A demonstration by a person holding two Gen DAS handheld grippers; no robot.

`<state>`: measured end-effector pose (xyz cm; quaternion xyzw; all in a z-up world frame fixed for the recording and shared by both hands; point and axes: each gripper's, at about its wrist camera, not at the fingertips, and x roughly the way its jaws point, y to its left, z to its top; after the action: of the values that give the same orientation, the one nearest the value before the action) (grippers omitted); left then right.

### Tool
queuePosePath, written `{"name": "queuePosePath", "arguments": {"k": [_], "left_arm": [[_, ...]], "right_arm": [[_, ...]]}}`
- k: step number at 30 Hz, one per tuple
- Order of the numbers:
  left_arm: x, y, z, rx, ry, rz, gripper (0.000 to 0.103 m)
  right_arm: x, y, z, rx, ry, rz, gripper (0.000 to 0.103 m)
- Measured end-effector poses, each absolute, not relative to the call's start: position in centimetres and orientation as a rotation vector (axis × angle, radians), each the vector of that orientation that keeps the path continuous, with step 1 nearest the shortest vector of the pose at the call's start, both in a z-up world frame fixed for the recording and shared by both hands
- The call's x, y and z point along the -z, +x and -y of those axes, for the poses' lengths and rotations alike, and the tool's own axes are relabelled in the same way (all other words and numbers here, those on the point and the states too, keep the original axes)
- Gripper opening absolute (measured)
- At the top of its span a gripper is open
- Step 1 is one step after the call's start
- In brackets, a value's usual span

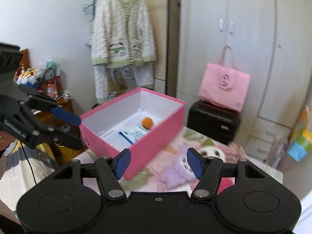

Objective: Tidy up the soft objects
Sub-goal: 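Move both tools back toward the tissue pack and red pom-pom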

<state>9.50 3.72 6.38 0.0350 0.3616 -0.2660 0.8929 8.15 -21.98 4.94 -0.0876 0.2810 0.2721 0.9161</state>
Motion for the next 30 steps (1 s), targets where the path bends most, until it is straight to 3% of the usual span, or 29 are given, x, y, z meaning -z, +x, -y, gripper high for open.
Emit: {"name": "queuePosePath", "arguments": {"k": [17, 30], "left_arm": [[-1.1, 9.8, 6.3, 0.780, 0.195, -0.885, 0.071], [5.3, 13.9, 8.9, 0.684, 0.149, -0.872, 0.069]], "right_arm": [[1.9, 7.9, 30.6, -0.472, -0.122, -0.680, 0.070], [7.1, 12.2, 31.9, -0.485, -0.077, -0.558, 0.070]]}}
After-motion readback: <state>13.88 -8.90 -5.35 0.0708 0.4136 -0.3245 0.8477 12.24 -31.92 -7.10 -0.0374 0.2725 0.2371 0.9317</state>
